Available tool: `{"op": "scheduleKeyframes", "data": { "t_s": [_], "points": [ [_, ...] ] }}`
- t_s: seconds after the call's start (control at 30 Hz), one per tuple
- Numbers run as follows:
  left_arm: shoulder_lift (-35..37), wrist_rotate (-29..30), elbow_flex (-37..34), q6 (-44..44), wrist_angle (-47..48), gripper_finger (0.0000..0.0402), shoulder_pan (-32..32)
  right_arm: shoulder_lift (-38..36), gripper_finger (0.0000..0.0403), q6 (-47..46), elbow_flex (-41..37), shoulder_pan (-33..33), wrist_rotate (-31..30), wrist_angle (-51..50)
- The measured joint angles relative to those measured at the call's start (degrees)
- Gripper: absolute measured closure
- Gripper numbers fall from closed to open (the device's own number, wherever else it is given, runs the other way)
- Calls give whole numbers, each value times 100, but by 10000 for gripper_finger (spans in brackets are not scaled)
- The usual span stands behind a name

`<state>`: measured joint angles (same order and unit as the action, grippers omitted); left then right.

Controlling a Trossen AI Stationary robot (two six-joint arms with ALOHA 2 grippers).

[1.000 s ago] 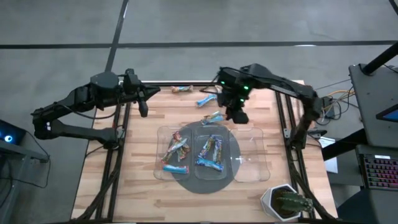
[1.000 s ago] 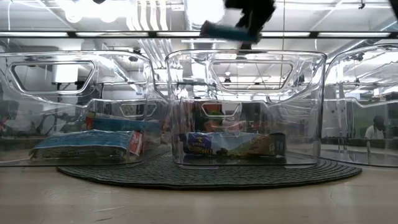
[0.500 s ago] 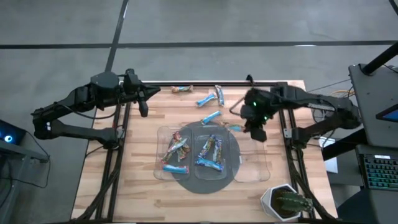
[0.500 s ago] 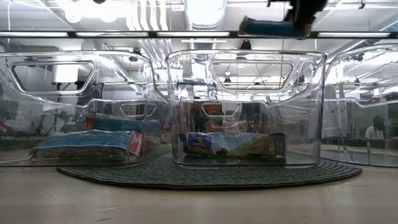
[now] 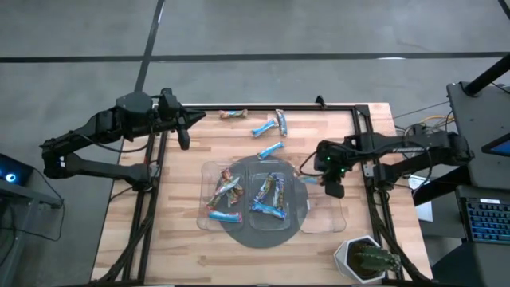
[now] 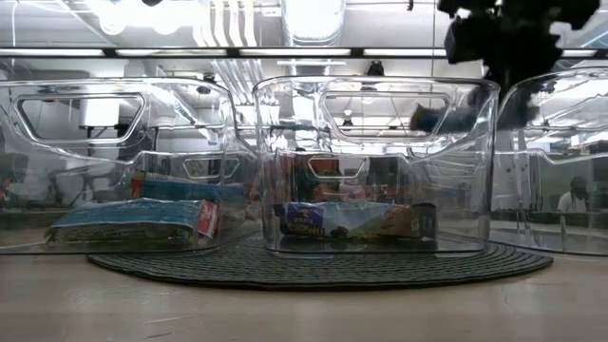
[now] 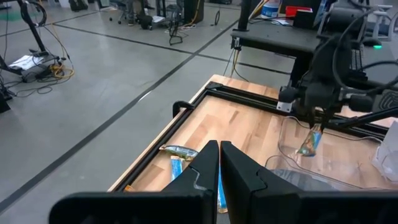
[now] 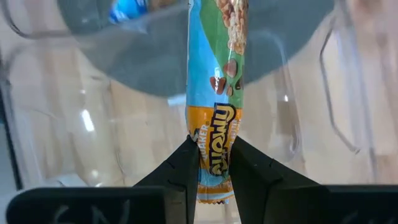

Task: Pick and place Granola Bars by type
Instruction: Put the yellow granola bar into the right transparent bin

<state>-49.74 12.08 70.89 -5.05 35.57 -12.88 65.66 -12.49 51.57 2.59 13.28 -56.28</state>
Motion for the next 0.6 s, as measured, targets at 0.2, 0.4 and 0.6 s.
{"op": "scheduleKeyframes", "data": {
  "t_s": [0.2, 0.4, 0.6],
  "points": [
    [0, 0, 0, -41, 0, 402, 0, -1, 331, -2, -360, 0, 24, 17],
    [0, -19, 0, -113, 0, 402, 2, 1, 275, -60, -435, 2, 25, 212],
    [0, -20, 0, -113, 2, 402, 2, 2, 215, -247, -437, 4, 22, 467]
  ]
}}
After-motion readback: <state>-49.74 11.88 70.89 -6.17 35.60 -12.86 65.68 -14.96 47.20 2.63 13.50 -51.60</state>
